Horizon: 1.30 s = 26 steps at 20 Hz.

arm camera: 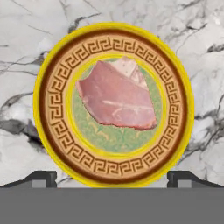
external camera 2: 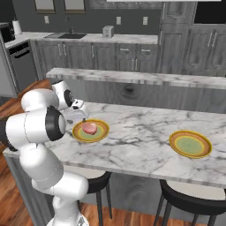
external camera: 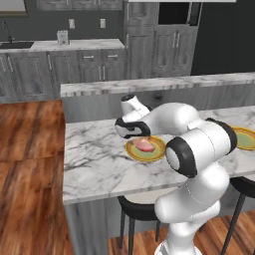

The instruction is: Transport the steak and avocado to the fridge. Place the steak on the rack containing meat and place the avocado on the rack containing the vegetable, ensuring meats and vegetables are on different racks.

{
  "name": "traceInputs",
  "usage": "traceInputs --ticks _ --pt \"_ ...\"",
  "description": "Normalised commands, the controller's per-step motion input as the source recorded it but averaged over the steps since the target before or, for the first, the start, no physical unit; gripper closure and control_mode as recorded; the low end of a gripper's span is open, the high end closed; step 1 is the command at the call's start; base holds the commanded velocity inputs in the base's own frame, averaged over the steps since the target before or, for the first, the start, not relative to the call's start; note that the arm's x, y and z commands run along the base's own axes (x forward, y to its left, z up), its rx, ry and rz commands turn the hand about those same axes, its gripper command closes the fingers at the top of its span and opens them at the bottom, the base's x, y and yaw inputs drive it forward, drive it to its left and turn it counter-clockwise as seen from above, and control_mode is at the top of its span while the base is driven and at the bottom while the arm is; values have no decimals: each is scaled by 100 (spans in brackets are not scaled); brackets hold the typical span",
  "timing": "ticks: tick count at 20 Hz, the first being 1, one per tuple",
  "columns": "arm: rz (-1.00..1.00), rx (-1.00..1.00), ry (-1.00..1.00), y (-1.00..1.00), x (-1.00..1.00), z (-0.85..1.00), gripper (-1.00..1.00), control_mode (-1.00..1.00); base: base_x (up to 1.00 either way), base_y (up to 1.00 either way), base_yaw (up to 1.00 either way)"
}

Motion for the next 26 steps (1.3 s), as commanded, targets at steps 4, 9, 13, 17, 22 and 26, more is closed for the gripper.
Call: traceInputs --ticks 4,9,13,17,22,26 --pt "0 0 8 0 4 -47 -100 -100 0 0 0" --pt "0 0 0 0 9 -32 -100 -100 0 0 0" --pt "0 0 0 0 26 -18 -100 -100 0 0 0" --pt "0 0 0 0 34 -29 -100 -100 0 0 0" --pt "0 0 2 0 40 -20 -100 -100 0 0 0" --pt "0 0 0 0 25 -5 -100 -100 0 0 0"
